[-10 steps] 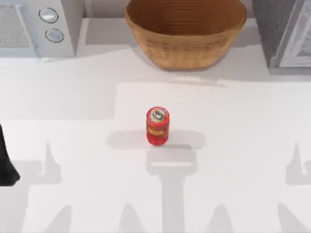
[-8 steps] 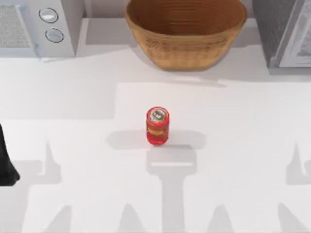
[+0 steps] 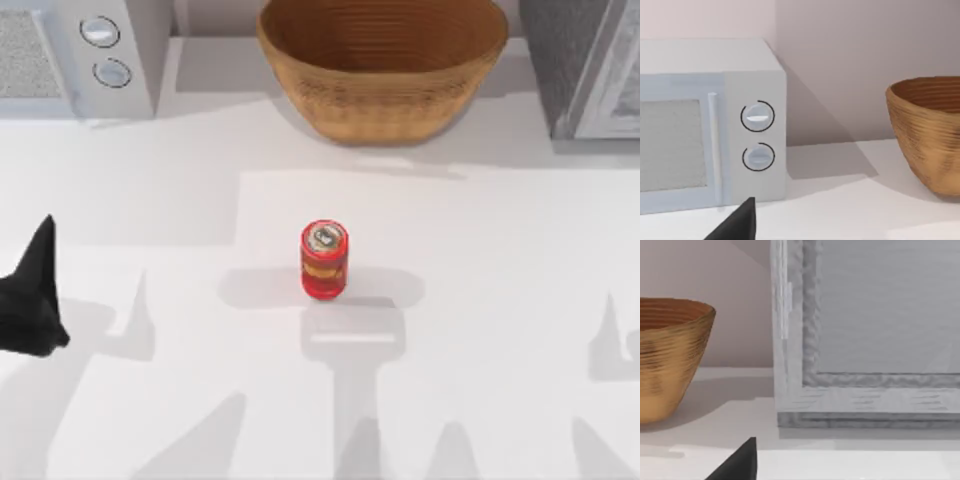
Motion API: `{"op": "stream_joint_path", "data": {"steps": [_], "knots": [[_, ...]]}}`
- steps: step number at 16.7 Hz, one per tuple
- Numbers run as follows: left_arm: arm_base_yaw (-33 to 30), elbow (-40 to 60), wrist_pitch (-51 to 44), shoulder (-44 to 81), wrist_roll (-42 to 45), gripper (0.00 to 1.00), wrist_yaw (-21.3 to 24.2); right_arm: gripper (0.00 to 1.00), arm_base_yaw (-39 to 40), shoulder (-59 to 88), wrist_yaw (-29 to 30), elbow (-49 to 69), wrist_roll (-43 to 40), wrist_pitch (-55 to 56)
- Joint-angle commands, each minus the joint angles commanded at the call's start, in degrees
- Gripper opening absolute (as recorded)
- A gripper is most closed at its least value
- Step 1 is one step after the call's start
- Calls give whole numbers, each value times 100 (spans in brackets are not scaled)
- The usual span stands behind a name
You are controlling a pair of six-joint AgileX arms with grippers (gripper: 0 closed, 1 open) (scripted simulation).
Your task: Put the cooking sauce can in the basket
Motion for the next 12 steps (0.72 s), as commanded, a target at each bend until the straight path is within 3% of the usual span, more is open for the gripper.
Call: {"op": "stream_joint_path", "data": {"steps": [12], "knots": [[-420, 2213, 4308, 6872, 52, 100, 3493, 100, 0, 0, 0, 0, 0, 0]]}}
